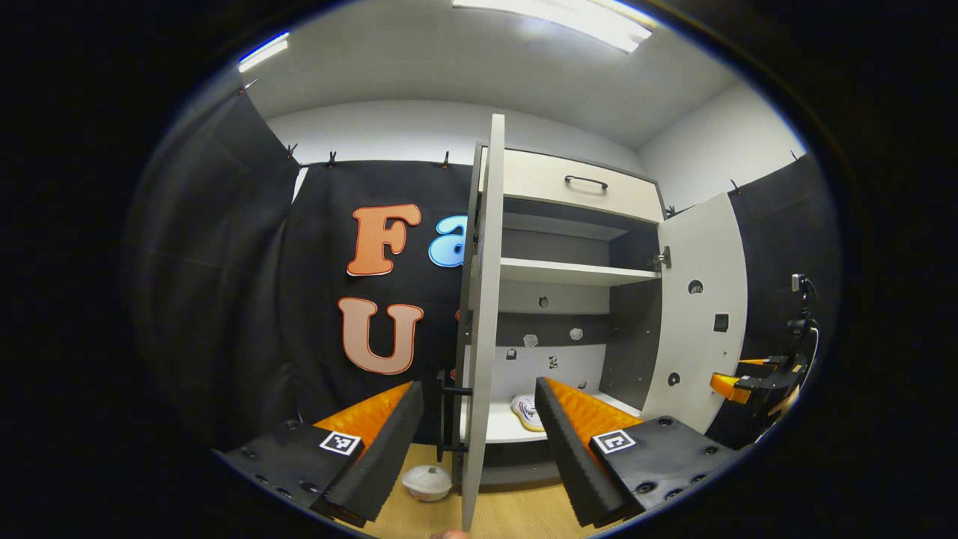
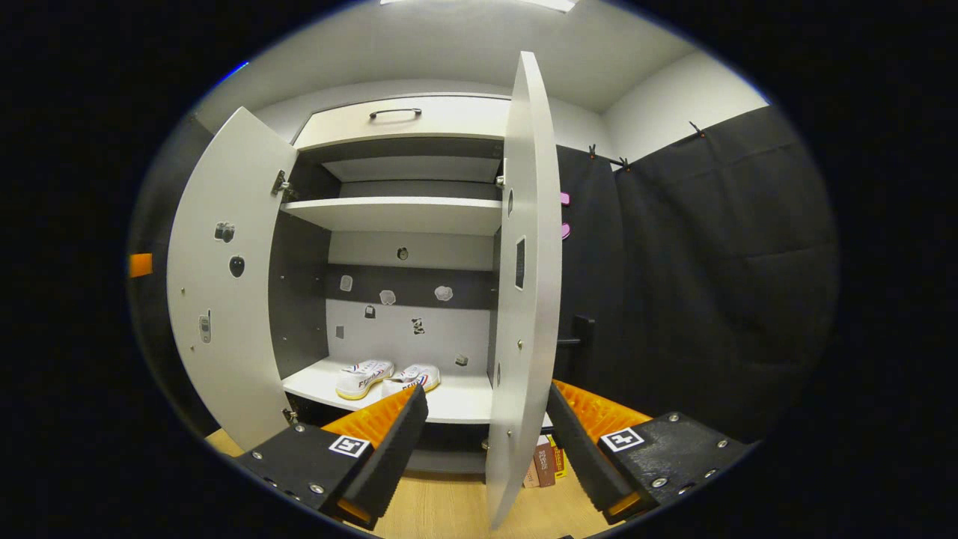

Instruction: Grab one shoe with the right hand and put it into the shoe cabinet, grab the other shoe with the left hand and put it into the shoe cabinet; then close the right door with the right hand and the left door with the left hand.

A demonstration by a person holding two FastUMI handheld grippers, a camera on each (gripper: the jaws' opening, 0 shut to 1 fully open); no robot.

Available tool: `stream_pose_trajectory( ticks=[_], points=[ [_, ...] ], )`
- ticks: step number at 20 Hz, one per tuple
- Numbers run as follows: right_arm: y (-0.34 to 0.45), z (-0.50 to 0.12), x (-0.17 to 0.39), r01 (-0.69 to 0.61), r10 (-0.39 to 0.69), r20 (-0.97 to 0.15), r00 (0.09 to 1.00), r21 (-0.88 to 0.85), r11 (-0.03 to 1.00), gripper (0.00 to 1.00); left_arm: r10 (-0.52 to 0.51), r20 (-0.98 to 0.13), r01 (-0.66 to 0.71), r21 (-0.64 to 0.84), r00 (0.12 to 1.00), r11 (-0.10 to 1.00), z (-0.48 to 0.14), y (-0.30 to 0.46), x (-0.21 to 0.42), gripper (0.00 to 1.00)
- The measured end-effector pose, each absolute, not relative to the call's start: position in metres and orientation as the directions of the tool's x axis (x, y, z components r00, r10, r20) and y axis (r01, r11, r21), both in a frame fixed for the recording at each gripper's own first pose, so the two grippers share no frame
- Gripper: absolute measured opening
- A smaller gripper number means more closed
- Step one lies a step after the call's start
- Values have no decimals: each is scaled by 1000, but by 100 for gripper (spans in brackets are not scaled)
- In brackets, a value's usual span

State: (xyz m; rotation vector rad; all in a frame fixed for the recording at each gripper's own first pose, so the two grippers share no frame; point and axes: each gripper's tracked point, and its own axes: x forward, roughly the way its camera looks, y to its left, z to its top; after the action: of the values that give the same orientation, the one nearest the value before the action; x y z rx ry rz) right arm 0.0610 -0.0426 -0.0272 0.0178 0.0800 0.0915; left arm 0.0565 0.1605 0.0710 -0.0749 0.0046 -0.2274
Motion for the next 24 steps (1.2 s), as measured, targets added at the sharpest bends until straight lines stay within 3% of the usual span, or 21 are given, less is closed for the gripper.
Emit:
stream_pose_trajectory(
  ticks=[1, 2, 11, 13, 14, 15, 18, 19, 23, 24],
  points=[
    [-33, -26, 60, -103, 105, -76, 992, 22, 994, 100, -228, 9, 228, -77, 974, 970, 72, 162, 57, 96],
    [-17, -28, 59, -124, 125, -73, 989, 28, 992, 96, -229, 11, 229, -80, 973, 970, 71, 164, 56, 96],
    [135, -33, 93, -347, 357, -76, 931, 121, 930, 96, -171, -38, 166, -103, 985, 981, 49, 208, 58, 99],
    [164, -35, 100, -375, 389, -82, 918, 143, 916, 96, -156, -36, 152, -97, 987, 984, 48, 220, 56, 94],
    [178, -30, 98, -393, 406, -72, 911, 151, 907, 100, -155, -38, 151, -93, 987, 984, 46, 226, 56, 96],
    [186, -25, 96, -405, 418, -56, 907, 155, 901, 96, -156, -40, 152, -88, 987, 984, 44, 226, 55, 96],
    [193, -20, 88, -407, 416, -49, 908, 135, 903, 96, -175, -58, 169, -94, 983, 981, 29, 234, 59, 96],
    [190, -18, 85, -400, 409, -50, 911, 127, 908, 100, -184, -66, 177, -95, 981, 980, 22, 236, 62, 96],
    [172, 2, 71, -374, 378, -15, 926, 108, 921, 96, -233, -104, 222, -105, 967, 969, -1, 221, 79, 96],
    [165, 6, 68, -366, 369, -4, 930, 106, 924, 100, -245, -110, 233, -113, 963, 966, -4, 217, 83, 94]
  ],
)
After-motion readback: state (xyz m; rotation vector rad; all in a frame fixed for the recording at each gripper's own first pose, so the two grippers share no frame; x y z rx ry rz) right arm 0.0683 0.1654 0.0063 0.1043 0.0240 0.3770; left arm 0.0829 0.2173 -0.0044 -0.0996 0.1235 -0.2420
